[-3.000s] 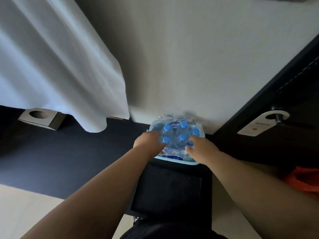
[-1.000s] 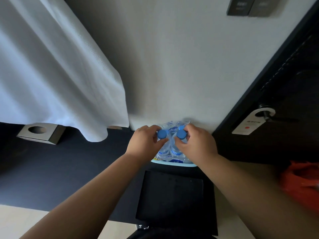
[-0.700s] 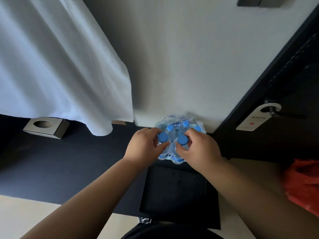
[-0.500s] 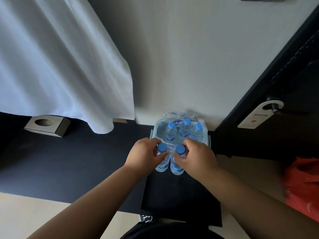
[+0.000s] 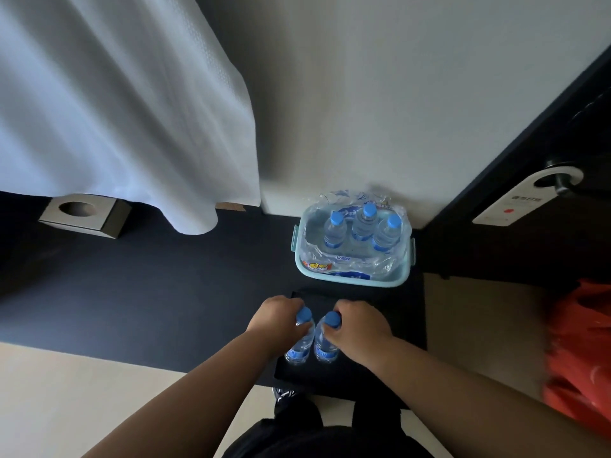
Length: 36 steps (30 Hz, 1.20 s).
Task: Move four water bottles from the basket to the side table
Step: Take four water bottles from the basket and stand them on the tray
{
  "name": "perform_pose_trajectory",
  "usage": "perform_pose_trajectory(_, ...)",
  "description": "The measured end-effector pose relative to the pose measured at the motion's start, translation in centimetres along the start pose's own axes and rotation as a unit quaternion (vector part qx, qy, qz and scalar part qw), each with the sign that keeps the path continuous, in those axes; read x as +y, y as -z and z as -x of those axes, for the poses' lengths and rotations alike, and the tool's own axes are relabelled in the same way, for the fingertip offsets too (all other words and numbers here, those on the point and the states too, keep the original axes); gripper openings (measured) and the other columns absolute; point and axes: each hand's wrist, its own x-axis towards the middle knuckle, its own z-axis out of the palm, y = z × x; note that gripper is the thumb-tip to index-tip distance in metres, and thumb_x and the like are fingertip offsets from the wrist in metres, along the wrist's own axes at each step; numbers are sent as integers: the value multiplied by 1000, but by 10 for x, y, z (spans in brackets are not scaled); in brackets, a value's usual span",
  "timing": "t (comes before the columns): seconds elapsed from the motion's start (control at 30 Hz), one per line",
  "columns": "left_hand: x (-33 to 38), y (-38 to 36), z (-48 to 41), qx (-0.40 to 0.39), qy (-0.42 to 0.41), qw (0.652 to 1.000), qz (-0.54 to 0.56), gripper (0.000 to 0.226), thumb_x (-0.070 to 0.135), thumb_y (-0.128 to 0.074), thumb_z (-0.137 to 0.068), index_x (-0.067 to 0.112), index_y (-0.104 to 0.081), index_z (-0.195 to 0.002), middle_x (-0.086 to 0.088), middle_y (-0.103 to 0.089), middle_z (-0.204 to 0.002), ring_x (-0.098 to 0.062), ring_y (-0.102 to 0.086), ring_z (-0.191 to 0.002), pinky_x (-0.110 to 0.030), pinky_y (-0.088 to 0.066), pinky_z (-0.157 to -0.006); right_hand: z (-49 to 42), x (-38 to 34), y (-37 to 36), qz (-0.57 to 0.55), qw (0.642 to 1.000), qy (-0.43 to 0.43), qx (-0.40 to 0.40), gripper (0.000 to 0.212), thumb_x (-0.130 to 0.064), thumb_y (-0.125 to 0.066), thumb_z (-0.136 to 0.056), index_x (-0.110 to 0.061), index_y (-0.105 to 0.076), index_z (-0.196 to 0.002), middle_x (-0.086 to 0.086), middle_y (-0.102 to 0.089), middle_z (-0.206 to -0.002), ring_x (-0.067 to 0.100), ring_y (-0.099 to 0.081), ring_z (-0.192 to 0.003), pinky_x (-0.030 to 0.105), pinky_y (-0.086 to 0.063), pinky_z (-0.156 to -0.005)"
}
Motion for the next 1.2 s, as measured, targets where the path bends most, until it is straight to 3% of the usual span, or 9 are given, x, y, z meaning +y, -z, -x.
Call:
perform_pose_trajectory(0.27,-14,-36,-13,-33,49,998,11,31,54,-64,-83,25,-57,-89,2,-60,-88,-20,-54,-82,-31,-39,-65,-22,5,-32,-29,997,-56,-41,32,-51,-68,-80,-21,-61,-83,-3,-65,-81,20,-63,-75,31,-51,-64)
perform_pose_trajectory(0.47,-14,-40,-31,-8,87,996,3,35,59,-64,-82,24,-57,-85,9,-54,-74,-18,-55,-73,-30,-42,-59,-41,11,-38,-54,992,-109,-30,37,-55,-71,-79,-20,-64,-89,-2,-68,-86,21,-68,-80,35,-58,-70)
perform_pose_trajectory(0.57,-13,-43,-41,-2,107,994,-14,37,60,-62,-86,24,-59,-92,6,-62,-80,-18,-59,-75,-33,-50,-62,-53,15,-40,-36,992,-122,-19,41,-60,-68,-82,-20,-63,-90,-3,-66,-85,20,-67,-79,35,-56,-66)
perform_pose_trajectory(0.67,-12,-48,-51,3,108,993,-44,40,63,-57,-88,24,-57,-93,4,-65,-83,-19,-58,-75,-34,-48,-64,-64,20,-47,-30,991,-128,-8,40,-60,-64,-88,-21,-62,-92,-2,-66,-88,20,-66,-79,33,-52,-64)
perform_pose_trajectory(0.8,-7,-59,-68,13,96,991,-87,43,66,-52,-88,23,-49,-87,2,-66,-83,-22,-59,-76,-35,-38,-66,-77,27,-65,-69,986,-149,13,42,-58,-58,-93,-18,-62,-106,5,-63,-105,27,-65,-93,35,-47,-70)
perform_pose_trajectory(0.9,-7,-69,-82,13,108,990,-94,45,68,-51,-88,23,-49,-87,1,-67,-84,-24,-64,-80,-35,-36,-67,-87,34,-81,-105,978,-177,27,44,-59,-54,-96,-18,-60,-111,8,-67,-105,31,-66,-96,35,-45,-69)
perform_pose_trajectory(1.03,-6,-82,-98,8,122,988,-99,45,67,-52,-85,22,-53,-85,2,-66,-80,-23,-62,-75,-34,-35,-67,-101,44,-100,-168,963,-210,19,46,-55,-51,-100,-15,-58,-121,10,-71,-110,33,-68,-101,39,-54,-78)
perform_pose_trajectory(1.2,-6,-100,-114,-12,152,984,-92,46,72,-50,-85,26,-48,-78,8,-47,-63,-21,-52,-65,-34,-35,-66,-107,49,-121,-249,939,-238,-7,46,-42,-51,-103,-17,-53,-141,13,-67,-130,33,-66,-111,36,-52,-83)
